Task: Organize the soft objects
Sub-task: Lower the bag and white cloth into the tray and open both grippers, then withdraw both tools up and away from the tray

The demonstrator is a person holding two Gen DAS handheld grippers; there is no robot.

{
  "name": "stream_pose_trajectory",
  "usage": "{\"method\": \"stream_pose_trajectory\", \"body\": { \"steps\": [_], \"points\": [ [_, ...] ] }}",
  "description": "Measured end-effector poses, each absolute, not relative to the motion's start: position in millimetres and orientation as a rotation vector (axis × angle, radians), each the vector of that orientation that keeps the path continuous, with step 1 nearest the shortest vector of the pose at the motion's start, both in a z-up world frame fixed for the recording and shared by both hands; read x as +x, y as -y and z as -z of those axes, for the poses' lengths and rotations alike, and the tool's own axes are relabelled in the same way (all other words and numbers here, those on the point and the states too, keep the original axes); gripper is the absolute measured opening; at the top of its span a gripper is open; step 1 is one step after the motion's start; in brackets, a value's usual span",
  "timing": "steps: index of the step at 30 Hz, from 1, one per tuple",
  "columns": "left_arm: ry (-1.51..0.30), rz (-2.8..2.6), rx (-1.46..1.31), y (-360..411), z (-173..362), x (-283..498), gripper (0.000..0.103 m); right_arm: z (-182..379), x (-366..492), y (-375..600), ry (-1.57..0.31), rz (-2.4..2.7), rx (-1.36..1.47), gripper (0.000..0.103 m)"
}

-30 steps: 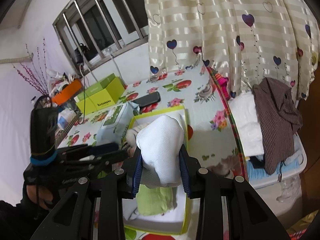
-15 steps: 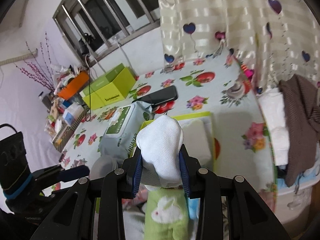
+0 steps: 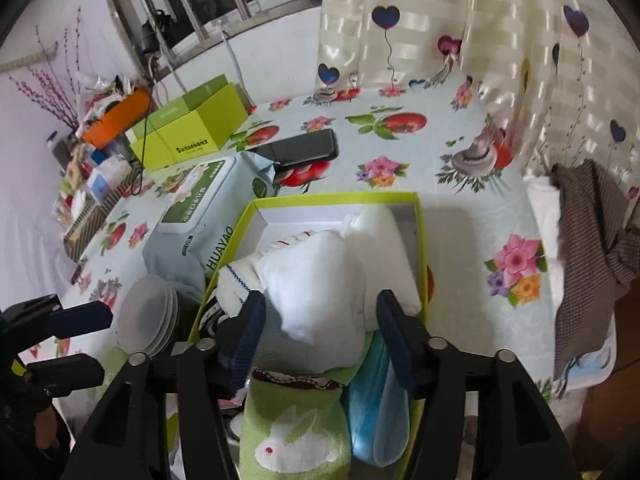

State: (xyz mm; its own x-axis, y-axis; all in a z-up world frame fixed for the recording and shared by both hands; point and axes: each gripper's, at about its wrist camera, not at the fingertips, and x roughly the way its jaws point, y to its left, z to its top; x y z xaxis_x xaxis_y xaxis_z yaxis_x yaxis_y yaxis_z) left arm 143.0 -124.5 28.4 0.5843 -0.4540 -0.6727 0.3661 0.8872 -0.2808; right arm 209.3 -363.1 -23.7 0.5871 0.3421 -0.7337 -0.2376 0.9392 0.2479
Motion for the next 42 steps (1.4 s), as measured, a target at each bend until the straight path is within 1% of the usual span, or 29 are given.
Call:
{"method": "stream_pose_trajectory", "body": {
  "steps": [6, 8, 9, 10, 12, 13, 17, 23, 24, 28, 40, 41, 42],
  "points": [
    [-0.816, 0.476, -0.121, 123, -28, 141, 0.044, 5, 197, 363, -0.796, -0.325, 0.121, 0.059],
    [-0.811, 0.475, -0.122, 123, -29, 141, 0.044, 1, 195, 362, -0.769, -0.325, 0.115, 0.057],
    [-0.808, 0.473, -0.122, 123, -29, 141, 0.044, 2, 196, 360, -0.772, -0.321, 0.110, 0.047],
    [-0.806, 0.470, -0.122, 122, -29, 140, 0.044, 5, 198, 358, -0.785, -0.322, 0.106, 0.035],
    [-0.800, 0.458, -0.116, 122, -29, 140, 0.044, 15, 204, 351, -0.817, -0.325, 0.084, 0.027],
    [-0.798, 0.450, -0.111, 122, -29, 139, 0.044, 20, 205, 348, -0.832, -0.312, 0.067, 0.026],
    [-0.797, 0.424, -0.104, 120, -28, 137, 0.044, 32, 208, 348, -0.858, -0.311, 0.076, 0.026],
    [-0.792, 0.402, -0.098, 118, -29, 132, 0.044, 21, 198, 354, -0.842, -0.306, 0.104, 0.026],
    [-0.790, 0.392, -0.093, 117, -30, 130, 0.044, 18, 195, 355, -0.838, -0.307, 0.108, 0.027],
    [-0.786, 0.366, -0.077, 115, -31, 123, 0.044, 7, 180, 353, -0.819, -0.300, 0.104, 0.041],
    [-0.756, 0.327, -0.038, 110, -35, 92, 0.044, -8, 113, 338, -0.783, -0.286, 0.106, 0.042],
    [-0.754, 0.325, -0.038, 109, -35, 90, 0.044, -10, 104, 335, -0.775, -0.286, 0.103, 0.042],
    [-0.752, 0.323, -0.039, 109, -35, 87, 0.044, -11, 99, 333, -0.772, -0.283, 0.100, 0.045]
  ]
}}
